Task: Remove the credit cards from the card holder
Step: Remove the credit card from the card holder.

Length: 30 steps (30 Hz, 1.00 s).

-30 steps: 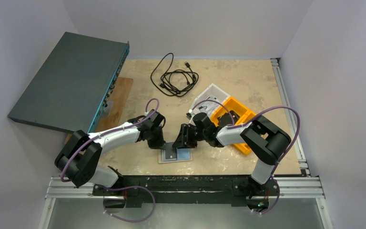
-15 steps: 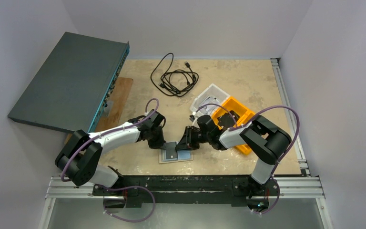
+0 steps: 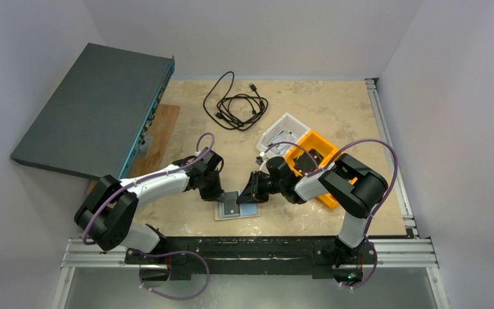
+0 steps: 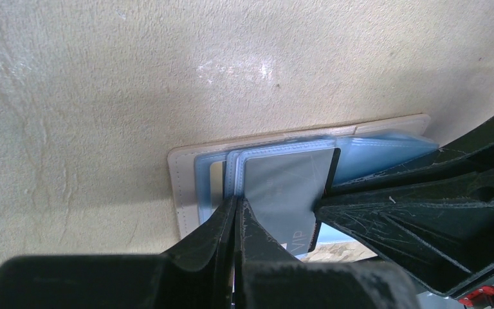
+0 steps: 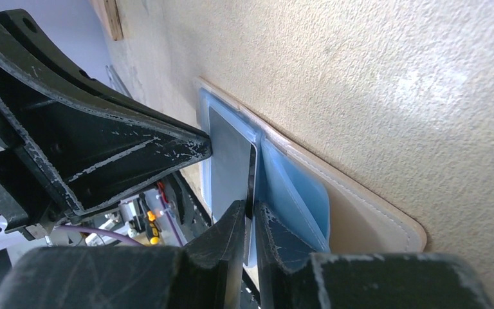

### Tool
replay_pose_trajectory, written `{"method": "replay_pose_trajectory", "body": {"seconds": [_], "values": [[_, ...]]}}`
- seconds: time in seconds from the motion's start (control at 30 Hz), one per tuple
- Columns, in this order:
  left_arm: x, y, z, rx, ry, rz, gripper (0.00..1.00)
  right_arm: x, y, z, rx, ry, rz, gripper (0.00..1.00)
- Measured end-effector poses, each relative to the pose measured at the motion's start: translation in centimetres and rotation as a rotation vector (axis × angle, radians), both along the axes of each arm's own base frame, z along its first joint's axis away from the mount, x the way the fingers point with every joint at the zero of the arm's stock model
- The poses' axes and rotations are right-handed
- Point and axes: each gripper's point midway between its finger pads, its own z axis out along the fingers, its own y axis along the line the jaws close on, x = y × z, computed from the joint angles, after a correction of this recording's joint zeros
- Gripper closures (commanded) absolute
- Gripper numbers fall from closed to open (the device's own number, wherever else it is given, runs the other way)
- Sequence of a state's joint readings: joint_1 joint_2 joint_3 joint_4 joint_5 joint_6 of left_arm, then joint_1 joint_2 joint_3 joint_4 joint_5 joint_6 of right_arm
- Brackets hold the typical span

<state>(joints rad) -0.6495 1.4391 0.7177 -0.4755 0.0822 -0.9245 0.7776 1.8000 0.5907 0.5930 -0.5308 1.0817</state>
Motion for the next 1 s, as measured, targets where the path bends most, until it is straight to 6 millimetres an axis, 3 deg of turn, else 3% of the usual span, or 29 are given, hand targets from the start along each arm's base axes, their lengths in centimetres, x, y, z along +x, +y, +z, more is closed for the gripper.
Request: {"method": "replay_pose_trajectory", "body": {"seconds": [0.13,0.7,0.87,1.0], "values": [[0.0,0.0,0.0,0.001,0.001,0.000,1.00,0.0,0.1,0.1,0.006,0.000,0.003,1.00],[0.1,0.2,0.0,0.003,0.006,0.009,1.00,0.2,-1.4,0.0,-0.041,-0.014,-0.026,1.00],[0.1,0.2,0.0,0.001,0.008,0.011,1.00,0.3,-1.9,-0.3,-0.055,-0.014,-0.035,0.80],[0.1,0.2,0.0,-0.001,0.009,0.011,1.00,0.4,-1.8,-0.1,-0.048,-0.021,-0.031,0.75]]}}
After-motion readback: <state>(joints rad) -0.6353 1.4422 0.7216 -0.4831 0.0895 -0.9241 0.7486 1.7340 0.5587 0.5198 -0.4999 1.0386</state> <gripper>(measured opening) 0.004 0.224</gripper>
